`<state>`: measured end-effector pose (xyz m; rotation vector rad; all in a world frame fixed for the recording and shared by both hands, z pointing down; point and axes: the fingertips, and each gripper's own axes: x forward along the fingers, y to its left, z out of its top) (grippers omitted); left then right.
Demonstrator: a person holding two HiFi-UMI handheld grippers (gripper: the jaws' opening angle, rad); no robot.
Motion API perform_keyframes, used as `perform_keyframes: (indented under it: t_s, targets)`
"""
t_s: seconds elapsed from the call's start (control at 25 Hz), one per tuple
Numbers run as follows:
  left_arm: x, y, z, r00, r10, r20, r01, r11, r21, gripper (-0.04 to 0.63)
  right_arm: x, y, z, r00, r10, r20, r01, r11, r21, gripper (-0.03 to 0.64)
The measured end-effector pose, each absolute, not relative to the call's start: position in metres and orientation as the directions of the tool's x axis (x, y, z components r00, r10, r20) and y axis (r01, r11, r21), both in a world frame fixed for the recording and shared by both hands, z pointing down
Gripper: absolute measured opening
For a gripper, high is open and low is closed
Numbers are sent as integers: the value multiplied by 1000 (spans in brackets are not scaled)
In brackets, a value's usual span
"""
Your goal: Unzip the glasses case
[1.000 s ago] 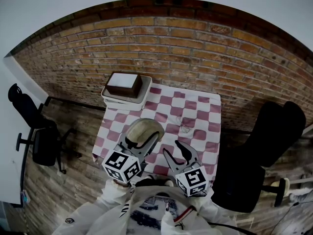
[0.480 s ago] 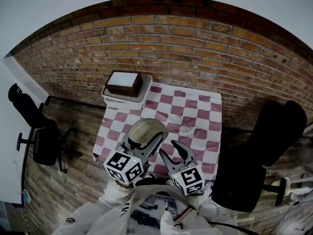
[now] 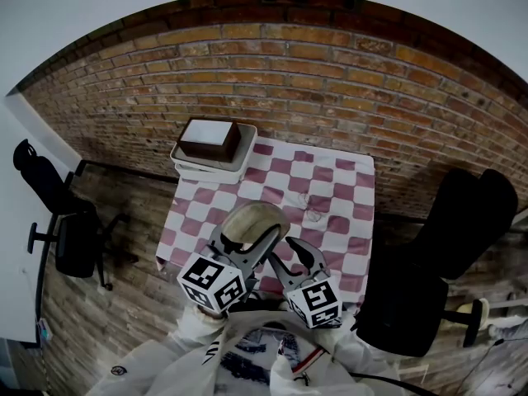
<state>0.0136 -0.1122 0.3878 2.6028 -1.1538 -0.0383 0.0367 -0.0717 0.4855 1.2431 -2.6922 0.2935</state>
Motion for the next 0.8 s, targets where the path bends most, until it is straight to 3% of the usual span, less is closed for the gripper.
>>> perform_keyframes:
  t_s: [0.56, 0.8]
  targets:
    - [23, -109, 385, 692, -717, 88, -708, -648, 281, 284, 28, -75, 478, -651, -731, 206, -756, 648, -90, 201]
    - [28, -107, 382, 701, -708, 83, -697, -656, 289, 284, 31, -76, 477, -644, -739, 198, -761, 644, -74, 155]
